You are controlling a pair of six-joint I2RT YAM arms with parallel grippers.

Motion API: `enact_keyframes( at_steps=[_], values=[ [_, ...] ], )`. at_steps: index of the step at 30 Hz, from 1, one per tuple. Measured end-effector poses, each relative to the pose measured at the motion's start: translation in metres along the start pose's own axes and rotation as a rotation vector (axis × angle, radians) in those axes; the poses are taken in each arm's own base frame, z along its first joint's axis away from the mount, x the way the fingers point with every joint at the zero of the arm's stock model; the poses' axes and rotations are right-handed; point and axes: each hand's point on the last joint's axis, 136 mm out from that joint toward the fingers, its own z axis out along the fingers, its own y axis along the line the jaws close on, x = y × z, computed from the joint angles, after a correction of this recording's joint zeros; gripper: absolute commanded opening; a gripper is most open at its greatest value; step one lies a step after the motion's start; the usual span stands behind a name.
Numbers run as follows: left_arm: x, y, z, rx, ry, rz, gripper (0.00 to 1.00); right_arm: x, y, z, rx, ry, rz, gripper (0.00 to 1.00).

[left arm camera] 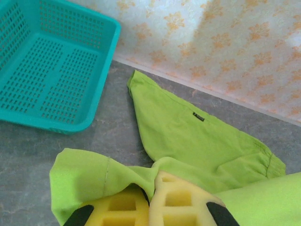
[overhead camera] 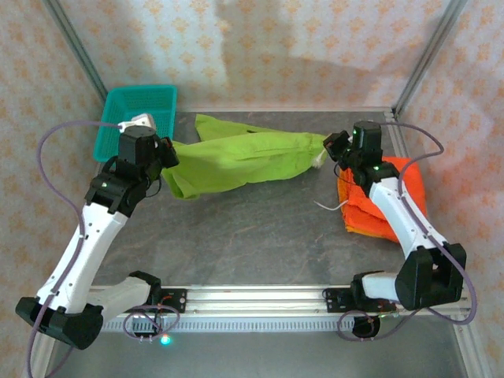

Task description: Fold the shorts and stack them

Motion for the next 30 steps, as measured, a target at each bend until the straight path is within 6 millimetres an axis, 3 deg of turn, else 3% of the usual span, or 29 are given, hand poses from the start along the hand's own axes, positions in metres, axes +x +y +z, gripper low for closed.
enact_keyframes(
  at_steps=[3,6,11,16,23,26,30],
  values=[
    [0.008,0.005,-0.004,0.001,0.006,0.030,0.00,0.010,-0.007,-0.001,0.012,0.040,0.000,0.00],
    [0.029,0.015,-0.009,0.007,0.029,0.047,0.04,0.024,-0.020,-0.007,0.033,0.074,-0.005,0.00],
    [0.069,0.033,-0.014,0.017,0.075,0.036,0.18,0.045,-0.040,-0.024,0.054,0.112,-0.007,0.00],
    [0.120,0.052,-0.013,0.029,0.149,-0.036,0.25,0.073,-0.067,-0.037,0.065,0.156,0.013,0.00],
    [0.193,0.073,-0.010,0.045,0.274,-0.190,0.57,0.143,-0.126,-0.057,0.155,0.298,0.009,0.00],
    [0.200,0.078,-0.014,0.034,0.293,-0.231,0.63,0.154,-0.141,-0.067,0.189,0.306,0.001,0.00],
    [0.209,0.084,-0.018,-0.003,0.328,-0.287,0.68,0.153,-0.156,-0.075,0.239,0.276,-0.011,0.00]
  ],
)
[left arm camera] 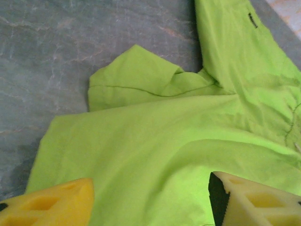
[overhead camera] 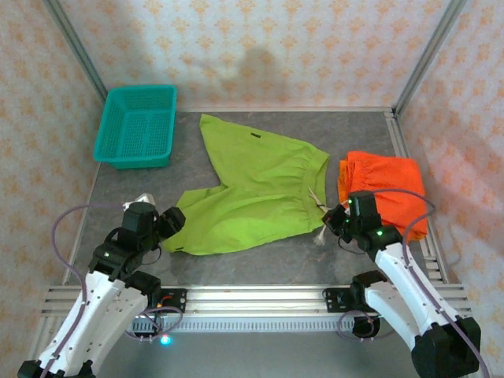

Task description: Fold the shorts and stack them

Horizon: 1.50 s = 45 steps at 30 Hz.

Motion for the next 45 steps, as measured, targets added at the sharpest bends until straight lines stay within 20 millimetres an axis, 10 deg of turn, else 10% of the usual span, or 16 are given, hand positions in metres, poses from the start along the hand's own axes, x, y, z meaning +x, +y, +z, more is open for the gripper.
enact_keyframes(
  at_steps=[16,22,27,37,45],
  values=[
    [0.060,0.069,0.032,-0.289,0.184,-0.178,0.66,-0.009,-0.021,0.003,0.094,-0.067,0.008,0.00],
    [0.074,0.070,0.054,-0.312,0.224,-0.199,0.18,-0.010,-0.020,0.003,0.088,-0.071,0.013,0.00],
    [0.047,0.046,0.054,-0.266,0.165,-0.171,0.00,-0.011,-0.020,0.005,0.093,-0.076,0.013,0.00],
    [-0.088,-0.085,0.007,-0.139,-0.029,0.181,0.00,-0.020,-0.022,0.003,0.116,-0.119,-0.013,0.00],
    [-0.069,-0.059,0.008,-0.239,0.079,0.371,0.00,-0.022,-0.022,0.002,0.119,-0.126,-0.024,0.00]
  ],
)
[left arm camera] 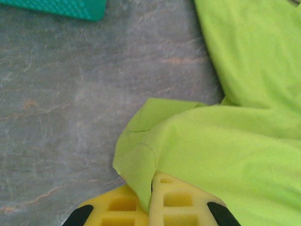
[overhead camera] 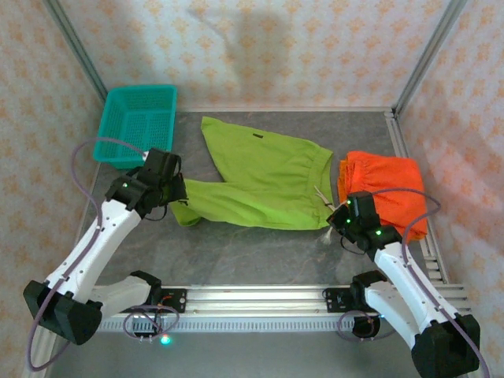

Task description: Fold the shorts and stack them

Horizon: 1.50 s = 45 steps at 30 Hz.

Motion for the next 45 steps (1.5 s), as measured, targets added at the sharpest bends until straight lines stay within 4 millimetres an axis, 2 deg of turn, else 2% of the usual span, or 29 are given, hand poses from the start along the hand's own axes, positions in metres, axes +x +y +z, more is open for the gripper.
enact_keyframes(
  at_steps=[4,6,8,11,16,19,21,22,24,26,27,29,31,32,35,37,38,41,45],
  values=[
    [0.020,0.008,0.003,0.000,0.041,0.033,0.00,-0.001,0.000,0.000,0.002,-0.004,-0.001,0.00],
    [0.016,0.008,0.000,0.002,0.027,0.034,0.00,-0.003,0.001,-0.001,0.002,-0.008,0.000,0.00],
    [0.002,0.009,-0.006,0.000,0.000,0.029,0.00,-0.009,0.010,-0.004,-0.008,-0.016,0.000,0.00],
    [-0.048,0.005,-0.025,-0.015,-0.083,0.022,0.00,-0.034,0.044,-0.014,-0.054,-0.050,-0.007,0.00],
    [-0.169,-0.020,-0.077,-0.037,-0.331,0.066,0.00,-0.102,0.127,-0.047,-0.184,-0.168,-0.044,0.00],
    [-0.212,-0.028,-0.103,-0.057,-0.441,0.108,0.00,-0.142,0.156,-0.070,-0.246,-0.248,-0.031,0.00],
    [-0.224,-0.031,-0.116,-0.058,-0.482,0.138,0.00,-0.154,0.164,-0.081,-0.276,-0.282,-0.025,0.00],
    [-0.225,-0.031,-0.120,-0.056,-0.491,0.153,0.05,-0.156,0.166,-0.085,-0.291,-0.292,-0.024,0.00],
    [-0.219,-0.030,-0.124,-0.037,-0.504,0.177,0.18,-0.154,0.166,-0.086,-0.303,-0.287,-0.026,0.00],
    [-0.196,-0.027,-0.120,0.002,-0.497,0.200,0.42,-0.145,0.160,-0.080,-0.307,-0.264,-0.024,0.00],
    [-0.179,-0.024,-0.116,0.025,-0.487,0.205,0.51,-0.137,0.153,-0.073,-0.300,-0.238,-0.021,0.00],
    [-0.143,-0.019,-0.102,0.074,-0.453,0.204,0.60,-0.116,0.133,-0.051,-0.267,-0.175,-0.011,0.00],
    [-0.106,-0.014,-0.082,0.122,-0.400,0.187,0.76,-0.091,0.107,-0.026,-0.214,-0.098,-0.002,0.00],
    [-0.088,-0.013,-0.070,0.144,-0.366,0.173,0.80,-0.076,0.090,-0.013,-0.175,-0.051,0.003,0.00],
    [-0.042,-0.006,-0.032,0.166,-0.255,0.109,0.85,-0.040,0.048,0.008,-0.080,0.037,0.010,0.00],
    [-0.020,0.002,-0.012,0.144,-0.188,0.059,0.87,-0.028,0.034,0.007,-0.057,0.055,0.006,0.14],
    [-0.013,0.005,-0.005,0.135,-0.164,0.032,0.88,-0.025,0.032,0.003,-0.060,0.053,0.001,0.24],
    [-0.007,0.005,0.003,0.135,-0.132,-0.034,0.92,-0.030,0.041,-0.013,-0.114,0.004,-0.037,0.47],
    [-0.009,-0.006,0.027,0.125,-0.046,-0.079,0.92,-0.034,0.056,-0.027,-0.165,-0.032,-0.089,0.65]
  ],
)
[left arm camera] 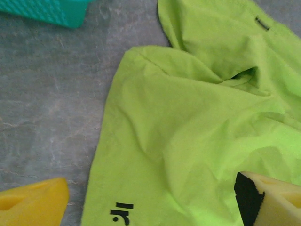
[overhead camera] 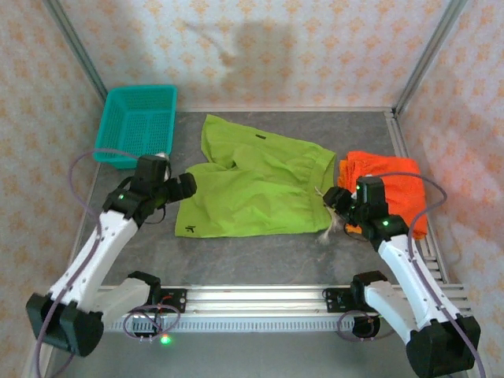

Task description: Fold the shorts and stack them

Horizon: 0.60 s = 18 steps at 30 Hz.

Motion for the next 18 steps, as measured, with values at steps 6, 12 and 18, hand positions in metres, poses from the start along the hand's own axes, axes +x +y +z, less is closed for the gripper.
enact_keyframes(
  at_steps=[6,12,18],
  values=[
    [0.005,-0.003,0.073,-0.103,0.176,-0.004,0.90,-0.011,0.028,-0.004,-0.041,-0.008,-0.076,0.71],
    [0.007,-0.013,0.114,-0.133,0.240,0.011,0.89,0.001,0.048,0.021,-0.050,0.071,-0.135,0.72],
    [0.034,-0.022,0.124,-0.123,0.267,0.021,0.83,0.013,0.079,0.058,-0.068,0.167,-0.185,0.73]
  ],
)
